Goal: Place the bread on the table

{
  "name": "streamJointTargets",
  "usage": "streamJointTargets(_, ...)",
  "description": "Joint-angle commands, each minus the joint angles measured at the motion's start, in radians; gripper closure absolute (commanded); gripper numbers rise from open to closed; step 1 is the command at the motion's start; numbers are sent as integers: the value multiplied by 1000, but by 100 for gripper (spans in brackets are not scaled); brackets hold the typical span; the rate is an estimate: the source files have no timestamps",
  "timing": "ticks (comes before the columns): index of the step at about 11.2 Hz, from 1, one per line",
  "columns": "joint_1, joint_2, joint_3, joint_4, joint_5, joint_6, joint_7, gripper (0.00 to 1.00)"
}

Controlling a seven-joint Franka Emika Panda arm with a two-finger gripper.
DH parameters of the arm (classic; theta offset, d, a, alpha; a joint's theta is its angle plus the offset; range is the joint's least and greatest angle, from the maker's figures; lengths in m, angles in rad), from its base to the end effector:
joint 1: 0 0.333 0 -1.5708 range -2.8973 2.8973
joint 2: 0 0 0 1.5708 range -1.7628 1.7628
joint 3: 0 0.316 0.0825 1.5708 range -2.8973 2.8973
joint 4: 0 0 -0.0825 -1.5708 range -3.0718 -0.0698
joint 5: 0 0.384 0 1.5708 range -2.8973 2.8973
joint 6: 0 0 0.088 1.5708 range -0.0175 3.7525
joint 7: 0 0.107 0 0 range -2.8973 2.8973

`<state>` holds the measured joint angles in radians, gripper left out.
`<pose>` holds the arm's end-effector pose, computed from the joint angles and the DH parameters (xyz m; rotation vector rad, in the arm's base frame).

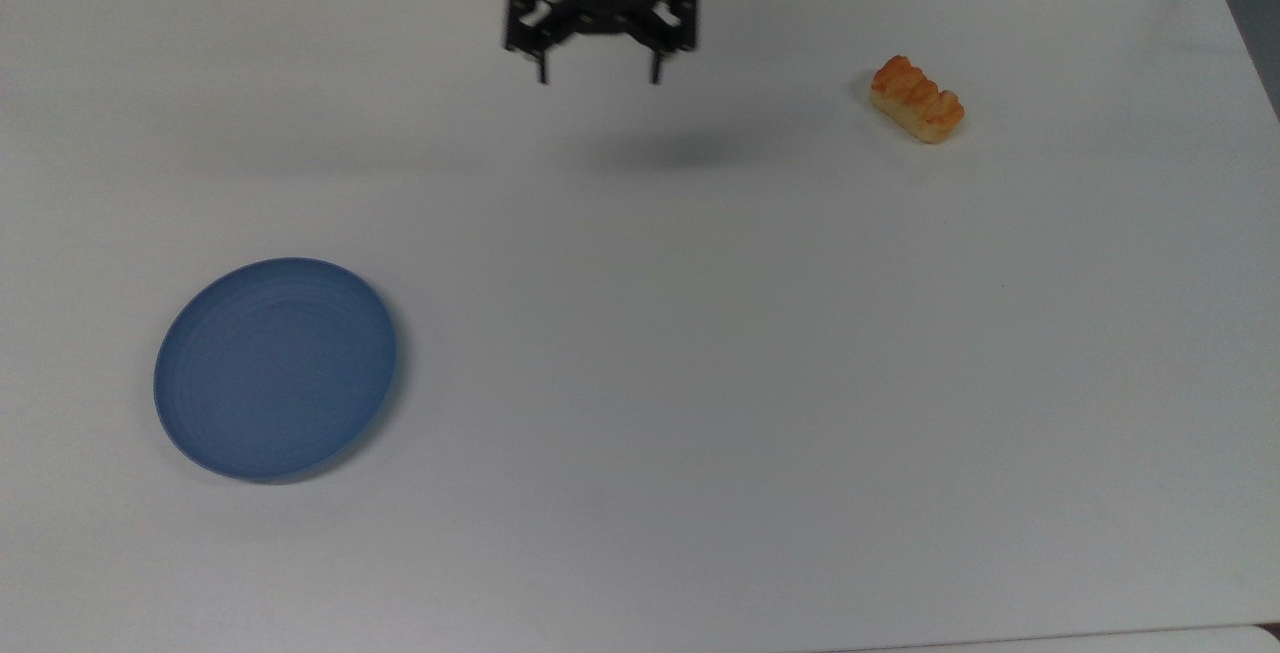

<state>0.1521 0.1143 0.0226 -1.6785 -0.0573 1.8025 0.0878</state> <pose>0.5916 0.0989 0.5275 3.0861 0.1539 0.0257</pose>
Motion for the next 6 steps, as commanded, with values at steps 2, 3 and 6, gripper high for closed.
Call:
streamJointTargets(2,-166,-110,-3,14,19,-156,-68,0)
streamJointTargets(3,-184,-102,-4,31,19,-181,-71,0)
streamJointTargets(6,-224,-113,-6,36,31,-196,-71,0)
